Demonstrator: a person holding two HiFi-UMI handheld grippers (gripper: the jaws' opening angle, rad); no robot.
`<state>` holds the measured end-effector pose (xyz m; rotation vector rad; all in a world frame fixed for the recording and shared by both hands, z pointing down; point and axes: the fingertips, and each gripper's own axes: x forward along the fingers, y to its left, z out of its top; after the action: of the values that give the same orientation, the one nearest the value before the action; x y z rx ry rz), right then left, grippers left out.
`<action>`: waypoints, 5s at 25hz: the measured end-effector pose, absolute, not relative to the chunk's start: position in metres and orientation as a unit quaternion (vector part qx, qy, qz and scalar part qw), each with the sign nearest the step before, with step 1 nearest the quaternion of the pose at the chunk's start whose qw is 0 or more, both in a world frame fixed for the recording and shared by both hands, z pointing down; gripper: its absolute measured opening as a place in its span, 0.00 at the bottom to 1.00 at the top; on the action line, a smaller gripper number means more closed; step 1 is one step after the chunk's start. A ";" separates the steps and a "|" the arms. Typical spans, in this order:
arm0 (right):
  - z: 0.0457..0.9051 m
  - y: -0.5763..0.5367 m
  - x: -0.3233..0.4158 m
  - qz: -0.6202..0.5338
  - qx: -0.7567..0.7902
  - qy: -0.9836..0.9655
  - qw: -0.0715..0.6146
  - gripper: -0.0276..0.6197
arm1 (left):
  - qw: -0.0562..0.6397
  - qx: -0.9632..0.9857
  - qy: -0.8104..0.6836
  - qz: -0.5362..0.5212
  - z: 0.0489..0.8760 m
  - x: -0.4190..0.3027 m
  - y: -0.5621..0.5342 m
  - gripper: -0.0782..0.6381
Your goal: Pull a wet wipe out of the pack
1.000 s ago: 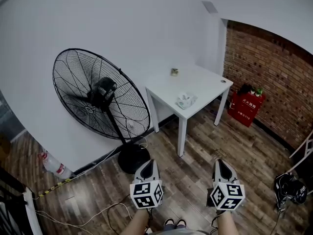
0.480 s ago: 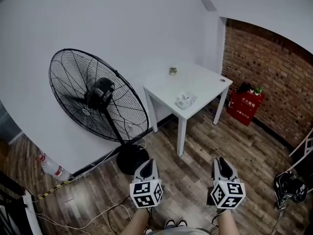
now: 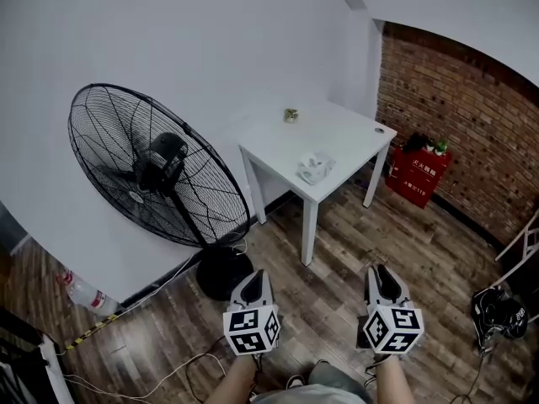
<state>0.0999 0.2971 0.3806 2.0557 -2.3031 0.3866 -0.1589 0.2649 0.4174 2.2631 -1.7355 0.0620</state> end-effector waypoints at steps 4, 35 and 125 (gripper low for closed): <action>0.386 0.275 0.107 0.131 0.656 -0.743 0.019 0.18 | 0.152 0.784 -0.601 0.032 0.428 -0.150 0.247 0.12; 0.398 0.003 0.211 0.169 0.591 -0.788 0.024 0.18 | 0.149 0.746 -0.645 0.080 0.434 -0.049 0.017 0.12; 0.564 -0.293 0.051 0.078 0.019 -0.906 0.416 0.18 | 0.289 0.513 -0.806 0.056 0.571 -0.150 -0.155 0.12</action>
<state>0.0509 -0.2934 0.5640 0.0474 -2.2756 0.1967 -0.1500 -0.1553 0.5711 1.3698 -2.1530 0.1493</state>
